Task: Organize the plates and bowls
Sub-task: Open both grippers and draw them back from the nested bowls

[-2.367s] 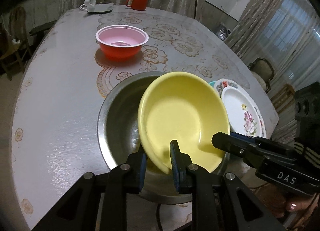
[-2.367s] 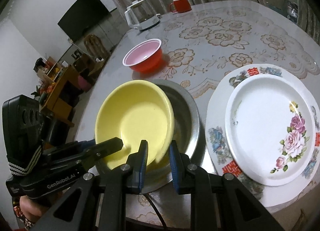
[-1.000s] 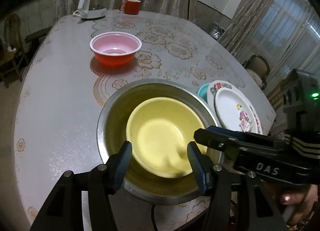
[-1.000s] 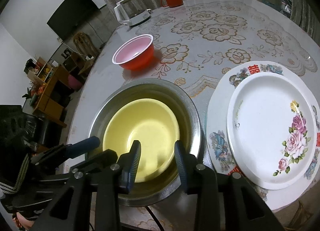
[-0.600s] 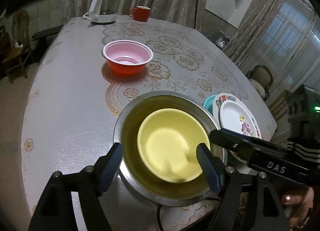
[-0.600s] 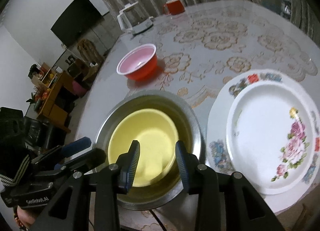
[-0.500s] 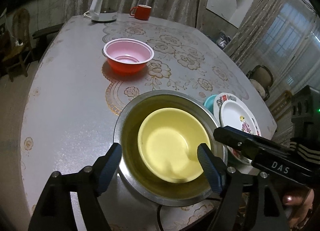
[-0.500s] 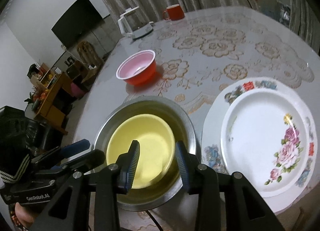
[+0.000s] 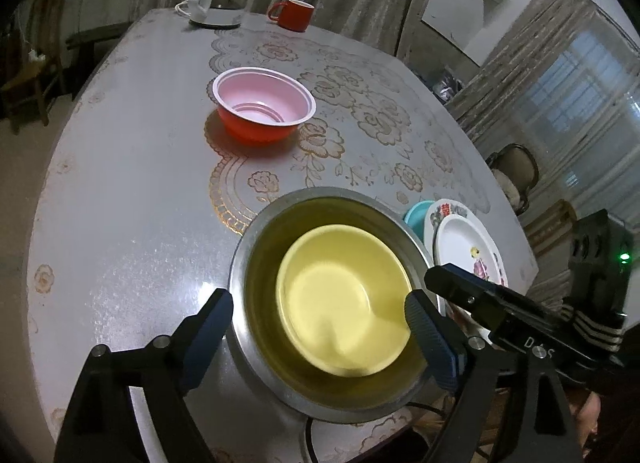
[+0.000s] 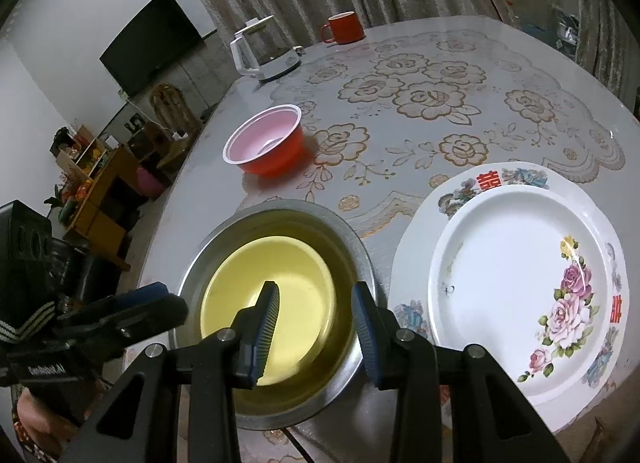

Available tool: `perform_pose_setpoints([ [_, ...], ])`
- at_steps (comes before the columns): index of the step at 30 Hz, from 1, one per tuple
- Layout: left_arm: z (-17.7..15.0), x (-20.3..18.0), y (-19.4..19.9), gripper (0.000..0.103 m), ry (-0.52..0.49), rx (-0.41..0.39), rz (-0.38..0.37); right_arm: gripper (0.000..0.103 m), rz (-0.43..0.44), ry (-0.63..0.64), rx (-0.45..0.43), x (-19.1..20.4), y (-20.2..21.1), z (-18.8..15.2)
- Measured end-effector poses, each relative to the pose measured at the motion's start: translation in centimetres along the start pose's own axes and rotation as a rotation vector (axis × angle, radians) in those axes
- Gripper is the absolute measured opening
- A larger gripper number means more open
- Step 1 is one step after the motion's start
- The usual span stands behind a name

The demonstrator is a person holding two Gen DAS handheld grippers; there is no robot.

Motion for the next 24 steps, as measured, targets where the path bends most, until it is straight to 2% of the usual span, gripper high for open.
perform_pose_setpoints([
  [12,1.8,0.7,-0.5,0.088,-0.006,-0.006,0.063,0.037,0.006,-0.009,0.021,-0.4,-0.5,0.8],
  [24,3.4,1.4,-1.2,0.088,0.009,-0.001,0.07,0.037,-0.014,-0.02,0.006,-1.4,-0.2,2.6],
])
Point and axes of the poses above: each gripper's, at about its wrist camera, not at the fingertips, and y roughly against the way its jaws point, x to its left, z to its top, the point moved 10 cm from there along -y, roughly the way its jaws point, and after that the axes turned 14 degrees about x, right-handed, at the moved point
